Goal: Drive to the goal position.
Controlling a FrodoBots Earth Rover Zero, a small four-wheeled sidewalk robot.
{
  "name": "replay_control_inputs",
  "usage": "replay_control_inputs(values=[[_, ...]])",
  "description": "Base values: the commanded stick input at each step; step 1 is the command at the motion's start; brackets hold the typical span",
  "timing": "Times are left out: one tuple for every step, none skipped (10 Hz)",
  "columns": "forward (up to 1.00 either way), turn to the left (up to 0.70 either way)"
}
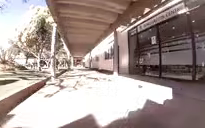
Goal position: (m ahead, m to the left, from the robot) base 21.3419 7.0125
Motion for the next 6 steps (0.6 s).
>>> replay_control_inputs(values=[[0.94,0.00],[0.92,0.00],[0.90,0.07],[0.90,0.14],[0.90,0.19],[0.90,0.02]])
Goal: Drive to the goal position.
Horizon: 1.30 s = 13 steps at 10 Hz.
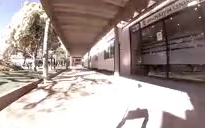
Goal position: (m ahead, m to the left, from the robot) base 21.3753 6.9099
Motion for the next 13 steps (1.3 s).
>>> replay_control_inputs(values=[[0.90,0.00],[0.90,0.00],[0.90,0.00],[0.90,0.00],[0.90,0.00],[0.89,0.00],[0.88,0.00],[0.87,0.00],[0.84,0.00],[0.84,0.00],[0.84,0.00],[0.84,0.00],[0.81,0.02]])
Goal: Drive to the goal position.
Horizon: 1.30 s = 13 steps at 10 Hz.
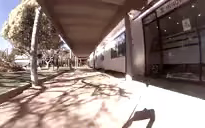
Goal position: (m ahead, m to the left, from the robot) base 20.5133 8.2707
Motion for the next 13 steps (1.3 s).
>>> replay_control_inputs(values=[[0.81,0.12],[0.80,0.22],[0.80,0.32],[0.80,0.32],[0.78,0.00],[0.78,0.00],[0.78,0.00],[0.78,0.00],[0.78,0.00],[0.78,0.00],[0.78,0.00],[0.78,0.00],[0.78,0.00]])
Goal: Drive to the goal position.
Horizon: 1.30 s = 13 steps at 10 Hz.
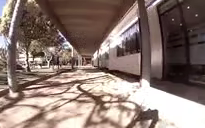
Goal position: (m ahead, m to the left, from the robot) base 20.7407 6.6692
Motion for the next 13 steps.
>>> replay_control_inputs(values=[[0.78,0.00],[0.78,0.00],[0.78,0.00],[0.78,0.03],[0.78,0.11],[0.78,0.31],[0.78,0.31],[0.78,0.28],[0.78,0.16],[0.78,0.00],[0.78,0.00],[0.78,0.00],[0.78,0.00]])
